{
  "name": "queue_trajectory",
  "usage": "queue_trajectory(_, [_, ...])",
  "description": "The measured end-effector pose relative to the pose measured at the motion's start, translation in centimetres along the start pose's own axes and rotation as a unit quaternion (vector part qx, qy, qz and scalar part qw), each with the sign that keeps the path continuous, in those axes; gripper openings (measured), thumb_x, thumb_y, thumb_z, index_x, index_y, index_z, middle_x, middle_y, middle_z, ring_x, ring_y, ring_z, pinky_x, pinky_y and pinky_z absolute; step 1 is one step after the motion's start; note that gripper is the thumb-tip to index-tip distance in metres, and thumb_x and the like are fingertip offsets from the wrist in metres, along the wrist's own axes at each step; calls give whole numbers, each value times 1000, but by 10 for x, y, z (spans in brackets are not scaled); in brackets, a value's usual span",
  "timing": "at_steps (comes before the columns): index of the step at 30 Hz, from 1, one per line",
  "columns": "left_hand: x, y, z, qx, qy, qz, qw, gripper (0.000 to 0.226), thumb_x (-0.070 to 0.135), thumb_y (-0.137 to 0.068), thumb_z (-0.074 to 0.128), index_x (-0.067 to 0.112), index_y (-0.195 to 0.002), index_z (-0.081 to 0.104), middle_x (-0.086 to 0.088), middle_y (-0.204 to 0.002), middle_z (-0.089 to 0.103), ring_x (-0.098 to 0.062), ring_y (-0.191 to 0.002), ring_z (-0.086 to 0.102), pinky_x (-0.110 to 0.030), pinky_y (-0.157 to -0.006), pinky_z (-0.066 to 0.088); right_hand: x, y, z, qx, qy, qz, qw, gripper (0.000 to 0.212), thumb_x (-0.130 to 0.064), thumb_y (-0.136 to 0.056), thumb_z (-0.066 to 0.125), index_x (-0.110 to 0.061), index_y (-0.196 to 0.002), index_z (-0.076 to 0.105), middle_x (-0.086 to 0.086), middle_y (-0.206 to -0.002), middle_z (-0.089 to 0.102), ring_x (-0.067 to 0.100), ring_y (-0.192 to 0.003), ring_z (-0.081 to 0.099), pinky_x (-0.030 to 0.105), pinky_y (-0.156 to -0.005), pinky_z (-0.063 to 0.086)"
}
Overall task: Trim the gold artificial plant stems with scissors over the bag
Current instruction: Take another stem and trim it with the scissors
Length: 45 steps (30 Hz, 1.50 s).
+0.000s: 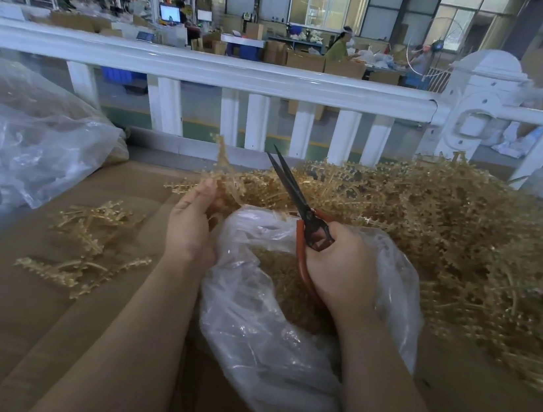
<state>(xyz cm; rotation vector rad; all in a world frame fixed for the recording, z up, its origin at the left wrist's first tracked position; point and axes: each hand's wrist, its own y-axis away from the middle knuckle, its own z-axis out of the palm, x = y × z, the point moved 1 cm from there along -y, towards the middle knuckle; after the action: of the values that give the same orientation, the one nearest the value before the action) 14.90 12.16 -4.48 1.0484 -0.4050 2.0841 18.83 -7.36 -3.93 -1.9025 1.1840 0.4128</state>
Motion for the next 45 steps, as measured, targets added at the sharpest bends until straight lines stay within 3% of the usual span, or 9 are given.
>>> queue_trajectory(4, [9, -3, -6, 17, 121, -37, 992, 10, 27, -98, 59, 23, -96, 68, 7, -79, 66, -3, -58, 56, -16, -53, 45, 1, -1, -2, -3, 0, 12, 1000, 40, -49, -92, 60, -33, -61, 42, -16, -58, 45, 0, -57, 44, 21, -52, 29])
queue_trajectory(10, [23, -2, -9, -54, 168, -20, 984, 12, 30, -89, 61, 22, -96, 64, 11, -80, 69, 0, -70, 65, -15, -64, 51, -1, 0, -2, 8, -5, 13, 1000, 36, -48, -91, 61, -33, -63, 45, -15, -58, 50, 1, -56, 49, 18, -53, 31])
queue_trajectory(16, [25, 7, 7, -252, -12, 45, 966, 12, 20, -89, 62, 22, -86, 73, 3, -78, 64, -8, -66, 54, -19, -61, 46, 5, -4, -2, 1, -186, 82, 979, 23, -36, -90, 74, -23, -72, 68, -13, -62, 66, 1, -58, 61, 21, -58, 48])
queue_trajectory(20, [21, 15, 19, -256, -141, 140, 946, 9, 17, -83, 74, 10, -87, 77, -11, -93, 75, -20, -89, 70, -31, -85, 54, 4, -4, -6, -63, -403, 81, 910, 22, -39, -89, 76, -23, -74, 73, -4, -61, 61, 5, -48, 52, 18, -52, 41])
queue_trajectory(24, [16, 25, 33, -239, -192, 185, 934, 10, 12, -75, 77, 5, -82, 74, -16, -90, 71, -13, -81, 68, -22, -75, 52, 1, -5, -9, -96, -477, 91, 869, 41, -59, -80, 75, -18, -85, 74, 5, -69, 68, 6, -40, 39, 17, -38, 27])
queue_trajectory(28, [14, 30, 38, -281, -206, 194, 917, 4, -1, -80, 74, 3, -81, 73, -4, -77, 70, -13, -73, 64, -22, -70, 52, -2, -7, -10, -103, -472, 116, 868, 27, -50, -74, 80, -23, -79, 76, 8, -76, 73, 6, -37, 36, 19, -36, 25])
queue_trajectory(35, [14, 32, 38, -356, -208, 172, 894, 7, 8, -75, 78, 8, -81, 76, 4, -80, 73, -10, -76, 67, -22, -72, 53, -6, -5, -11, -109, -447, 121, 880, 32, -43, -71, 78, -14, -82, 70, -8, -51, 60, 1, -38, 45, 12, -41, 35])
queue_trajectory(40, [14, 33, 35, -365, -216, 19, 905, 34, 58, -80, 71, 25, -84, 78, -1, -92, 74, -17, -88, 69, -33, -76, 58, 1, -8, -6, -88, -429, 125, 890, 9, -15, -86, 78, -19, -82, 71, -14, -54, 60, -2, -48, 56, 10, -48, 41])
queue_trajectory(45, [14, 34, 40, -388, -206, 38, 898, 11, 16, -78, 77, 23, -75, 69, -3, -78, 69, -18, -72, 61, -23, -62, 54, -5, -6, -7, -96, -466, 104, 873, 14, -33, -69, 89, -30, -68, 75, -12, -55, 62, -2, -46, 56, 8, -46, 41])
